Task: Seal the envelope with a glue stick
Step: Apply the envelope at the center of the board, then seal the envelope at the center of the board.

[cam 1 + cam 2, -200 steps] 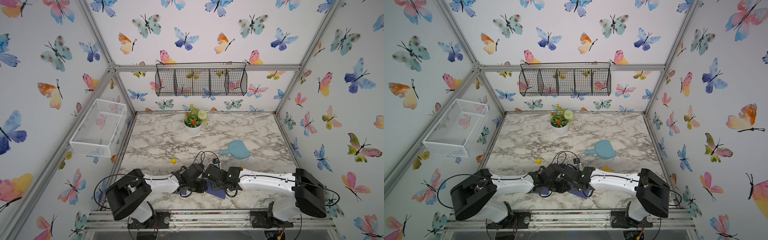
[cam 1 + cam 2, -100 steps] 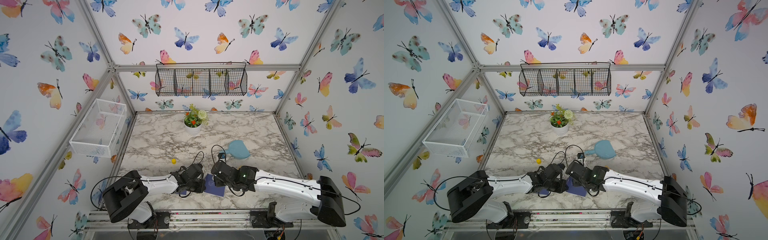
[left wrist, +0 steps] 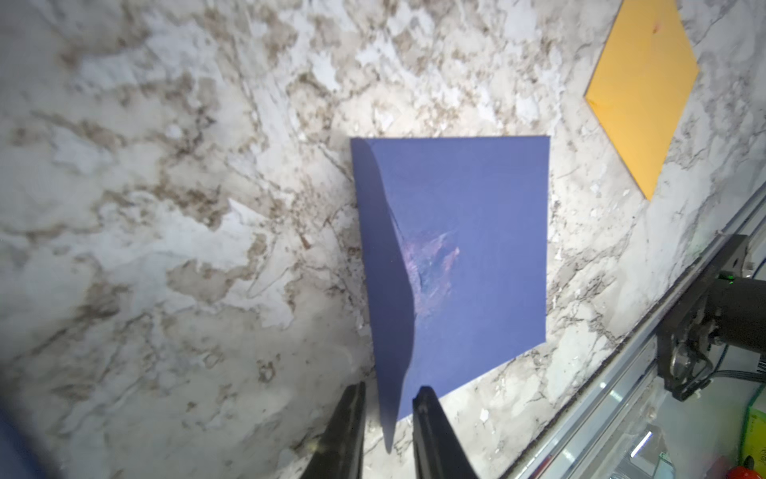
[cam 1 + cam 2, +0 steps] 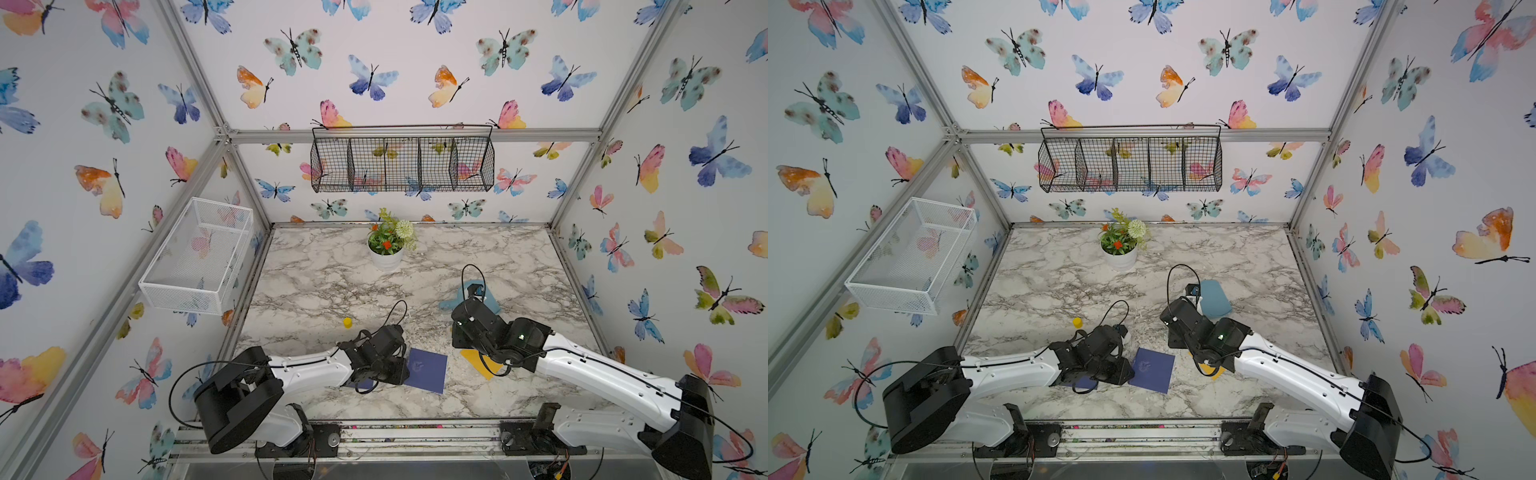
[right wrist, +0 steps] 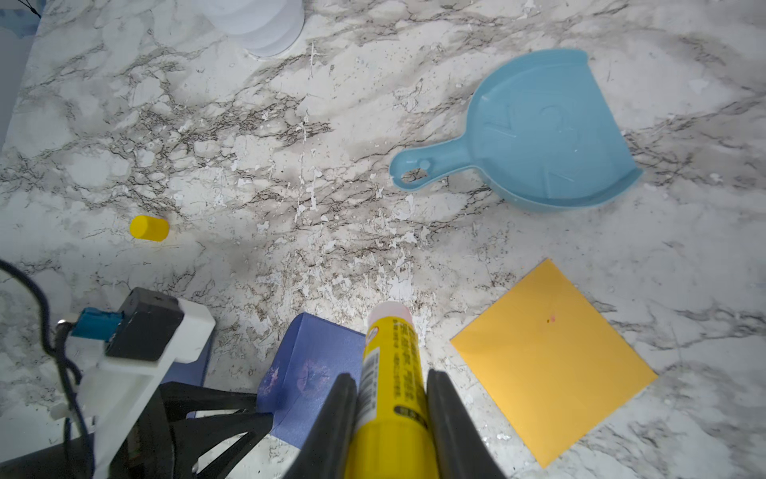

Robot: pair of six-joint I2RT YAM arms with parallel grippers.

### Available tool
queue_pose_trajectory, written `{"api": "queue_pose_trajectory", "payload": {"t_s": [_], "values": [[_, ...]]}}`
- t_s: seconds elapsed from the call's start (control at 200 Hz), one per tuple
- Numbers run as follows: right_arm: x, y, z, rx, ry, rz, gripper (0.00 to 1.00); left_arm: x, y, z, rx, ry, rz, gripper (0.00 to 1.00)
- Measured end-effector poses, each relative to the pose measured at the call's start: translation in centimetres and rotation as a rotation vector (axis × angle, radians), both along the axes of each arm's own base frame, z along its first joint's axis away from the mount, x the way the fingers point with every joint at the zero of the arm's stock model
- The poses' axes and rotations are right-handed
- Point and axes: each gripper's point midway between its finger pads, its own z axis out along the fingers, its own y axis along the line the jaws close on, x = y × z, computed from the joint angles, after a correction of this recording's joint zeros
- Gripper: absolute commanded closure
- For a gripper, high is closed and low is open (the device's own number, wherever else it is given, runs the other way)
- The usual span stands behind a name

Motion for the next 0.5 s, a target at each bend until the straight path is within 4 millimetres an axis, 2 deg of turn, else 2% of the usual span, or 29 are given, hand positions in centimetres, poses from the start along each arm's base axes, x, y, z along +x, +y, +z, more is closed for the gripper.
{"api": "queue_pose_trajectory", "payload": {"t_s": [0.09,0.15,0.3,0.37,0.501], "values": [[0.4,-0.4,0.0,-0.012,-0.004,-0.002,0.97,0.0,0.0,1.0,-0.010,-0.016,-0.012,0.57],[0.6,-0.7,0.0,-0.019,-0.007,-0.005,0.97,0.3,-0.3,2.4,-0.035,-0.038,-0.014,0.60],[0.9,-1.0,0.0,-0.028,-0.010,-0.007,0.97,1.7,-0.4,4.9,-0.086,-0.085,0.011,0.77],[0.9,-1.0,0.0,-0.032,-0.011,-0.002,0.97,2.4,0.0,5.1,-0.088,-0.091,0.031,0.83],[0.9,-1.0,0.0,-0.037,-0.013,0.003,0.97,3.2,0.6,4.8,-0.083,-0.079,0.052,0.88]]}}
